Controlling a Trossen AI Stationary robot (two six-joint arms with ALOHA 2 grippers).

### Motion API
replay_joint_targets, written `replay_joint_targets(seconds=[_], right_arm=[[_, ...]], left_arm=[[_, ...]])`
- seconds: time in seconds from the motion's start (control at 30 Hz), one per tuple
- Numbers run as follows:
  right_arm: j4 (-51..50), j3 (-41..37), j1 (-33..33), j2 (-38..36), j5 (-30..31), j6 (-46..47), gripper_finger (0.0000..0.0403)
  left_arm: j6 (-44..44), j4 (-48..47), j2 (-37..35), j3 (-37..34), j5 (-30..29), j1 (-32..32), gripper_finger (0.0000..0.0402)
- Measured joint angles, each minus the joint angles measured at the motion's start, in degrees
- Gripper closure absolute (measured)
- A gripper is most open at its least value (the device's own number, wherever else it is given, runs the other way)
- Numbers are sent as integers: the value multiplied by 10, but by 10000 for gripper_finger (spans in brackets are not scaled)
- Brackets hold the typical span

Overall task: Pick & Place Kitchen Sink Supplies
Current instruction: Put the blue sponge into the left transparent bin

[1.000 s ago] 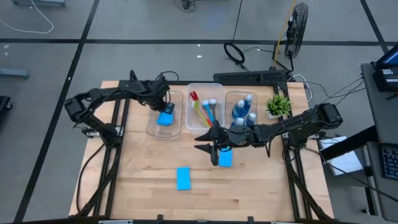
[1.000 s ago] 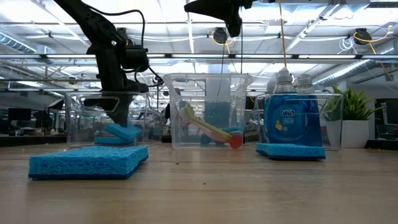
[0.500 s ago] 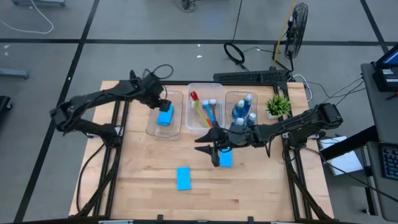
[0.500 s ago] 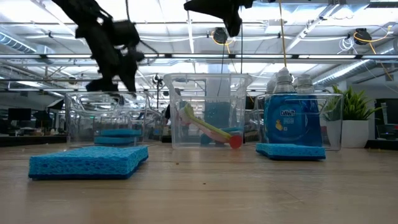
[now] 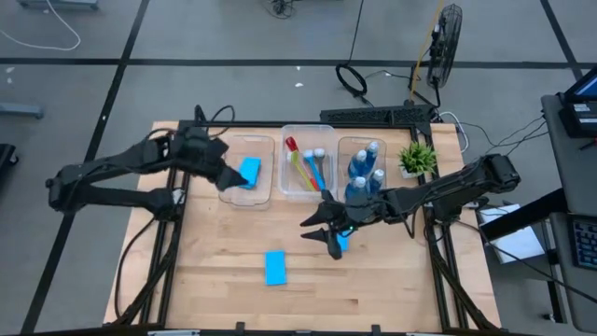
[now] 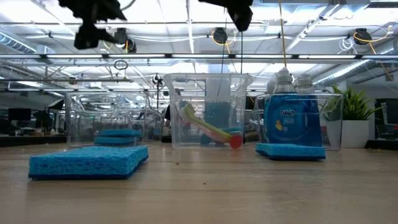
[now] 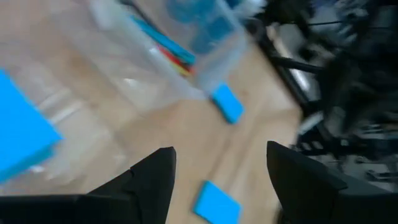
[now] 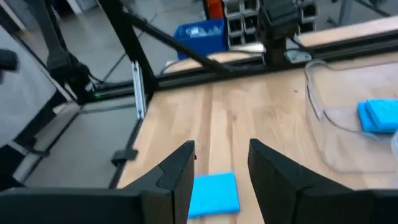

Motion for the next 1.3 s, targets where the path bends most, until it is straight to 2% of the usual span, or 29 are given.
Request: replay_joint_targets(seconds=[0.23, 0.4, 0.57, 0.73, 0.93, 1.3], right_arm=[[-28, 0, 9, -9, 1, 5, 268], [-38, 0, 9, -10, 1, 10, 268], [-44, 0, 9, -10, 0, 9, 268], [-45, 0, 9, -10, 0, 9, 268], [-45, 0, 9, -10, 0, 9, 268], [-49, -1, 9, -10, 0, 7, 268]], left_arm=[[-144, 19, -6, 0, -133, -194, 146], [-257, 34, 39, 0, -225, -324, 136], [-343, 102, 97, 0, -286, -413, 140], [-414, 155, 155, 1, -324, -469, 150], [-481, 152, 233, 33, -344, -508, 150], [-591, 107, 365, 91, -356, -539, 133]])
